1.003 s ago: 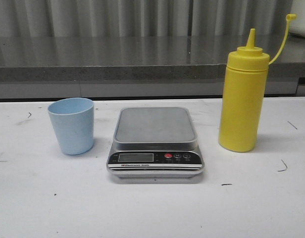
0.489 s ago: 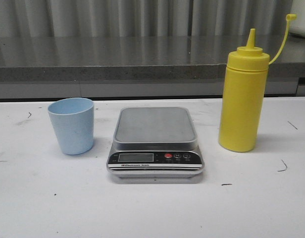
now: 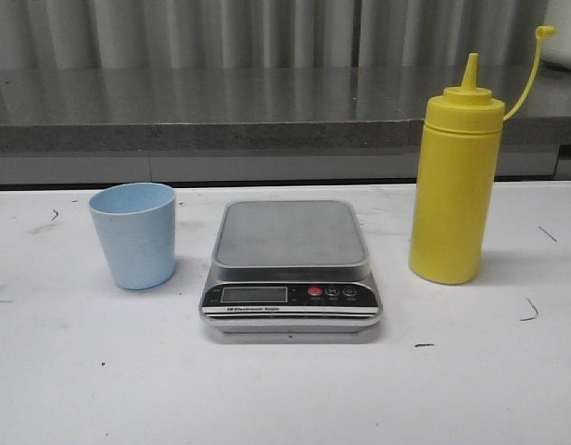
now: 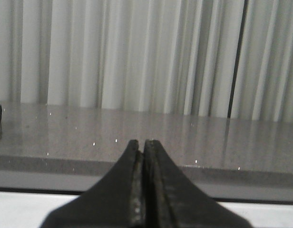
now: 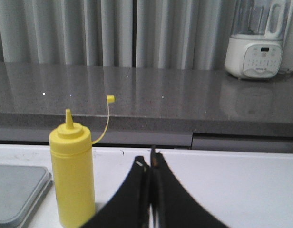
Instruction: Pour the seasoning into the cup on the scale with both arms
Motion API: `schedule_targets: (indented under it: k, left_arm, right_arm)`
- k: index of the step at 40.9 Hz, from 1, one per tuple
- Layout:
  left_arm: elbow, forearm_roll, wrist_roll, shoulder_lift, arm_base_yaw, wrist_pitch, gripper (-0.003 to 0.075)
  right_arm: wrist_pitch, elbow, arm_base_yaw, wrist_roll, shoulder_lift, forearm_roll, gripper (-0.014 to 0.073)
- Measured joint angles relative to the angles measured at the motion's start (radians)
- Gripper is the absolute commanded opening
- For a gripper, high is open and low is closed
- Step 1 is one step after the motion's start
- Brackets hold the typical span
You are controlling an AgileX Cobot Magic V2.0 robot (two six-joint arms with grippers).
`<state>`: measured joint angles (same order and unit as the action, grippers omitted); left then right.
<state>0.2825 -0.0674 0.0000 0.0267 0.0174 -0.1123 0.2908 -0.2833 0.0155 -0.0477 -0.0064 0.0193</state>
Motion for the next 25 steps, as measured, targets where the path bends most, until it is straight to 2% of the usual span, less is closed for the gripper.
schedule_targets:
  k: [11,18,25]
  left_arm:
    - [0.359,0.003,0.000,0.251,0.000,-0.321,-0.0020]
    - [0.421,0.003,0.000,0.380,0.000,-0.490,-0.0020]
    - [0.420,0.003,0.000,0.459,0.000,-0.571,-0.0020]
  right_arm:
    - [0.279,-0.337,0.000,0.004,0.217,0.002,-0.0067]
    - [0.504,-0.475,0.000,0.003,0.396,0.002,-0.0067]
    - [0.568,-0.484,0.000,0.006,0.513,0.002,-0.0067]
